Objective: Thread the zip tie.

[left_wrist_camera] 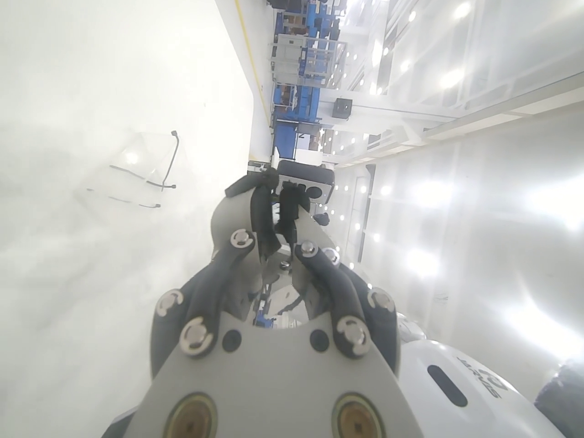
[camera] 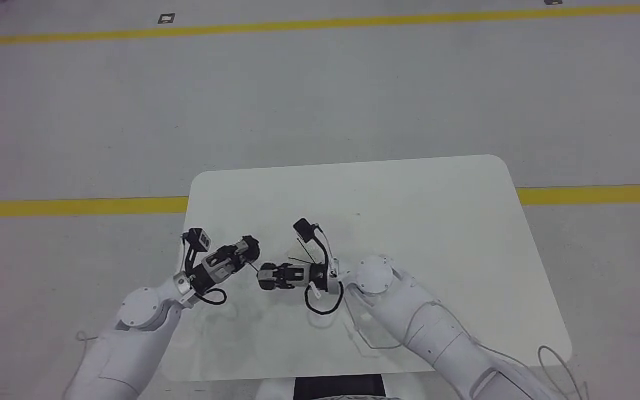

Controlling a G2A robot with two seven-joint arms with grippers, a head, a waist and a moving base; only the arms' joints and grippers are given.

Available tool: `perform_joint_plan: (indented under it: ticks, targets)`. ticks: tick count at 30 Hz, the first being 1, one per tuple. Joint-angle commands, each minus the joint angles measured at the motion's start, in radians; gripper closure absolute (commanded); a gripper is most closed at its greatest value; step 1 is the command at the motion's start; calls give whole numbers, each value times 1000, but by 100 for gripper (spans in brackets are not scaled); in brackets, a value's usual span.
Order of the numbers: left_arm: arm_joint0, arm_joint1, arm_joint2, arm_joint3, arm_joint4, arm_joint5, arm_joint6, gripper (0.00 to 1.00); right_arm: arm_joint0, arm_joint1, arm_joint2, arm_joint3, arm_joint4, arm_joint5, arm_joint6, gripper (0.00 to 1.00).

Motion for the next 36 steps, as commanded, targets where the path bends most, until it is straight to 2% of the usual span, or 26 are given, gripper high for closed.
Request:
perform_joint_plan:
  ticks: [1, 2, 3, 12, 18, 27, 29, 31, 36]
  targets:
    - [-2, 1, -4, 7, -4, -1, -11, 15, -3, 7, 15, -3, 4, 0, 38, 100]
    - [-3, 1, -7, 11, -6, -2, -17, 4, -4, 10, 20, -3, 6, 0, 55, 100]
    - [-4, 2, -9, 15, -10, -3, -24, 0, -4, 12, 24, -3, 9, 0, 71, 100]
    - [-20, 7, -31, 51, -44, -9, -133, 0, 13, 21, 39, 14, 40, 0, 161, 100]
    - [-32, 8, -32, 73, -54, -9, -188, 0, 19, 20, 38, 20, 53, 0, 177, 100]
    - [-32, 8, -32, 73, -54, -9, -188, 0, 19, 20, 38, 20, 53, 0, 177, 100]
    - [-32, 6, -26, 76, -73, 9, -185, 0, 11, 20, 40, 17, 74, 2, 172, 100]
    - [-40, 6, -25, 93, -123, 27, -254, 0, 16, 25, 55, 29, 89, 0, 190, 100]
    - [-65, 6, -26, 157, -212, 39, -395, 0, 10, 29, 90, 45, 256, 0, 321, 100]
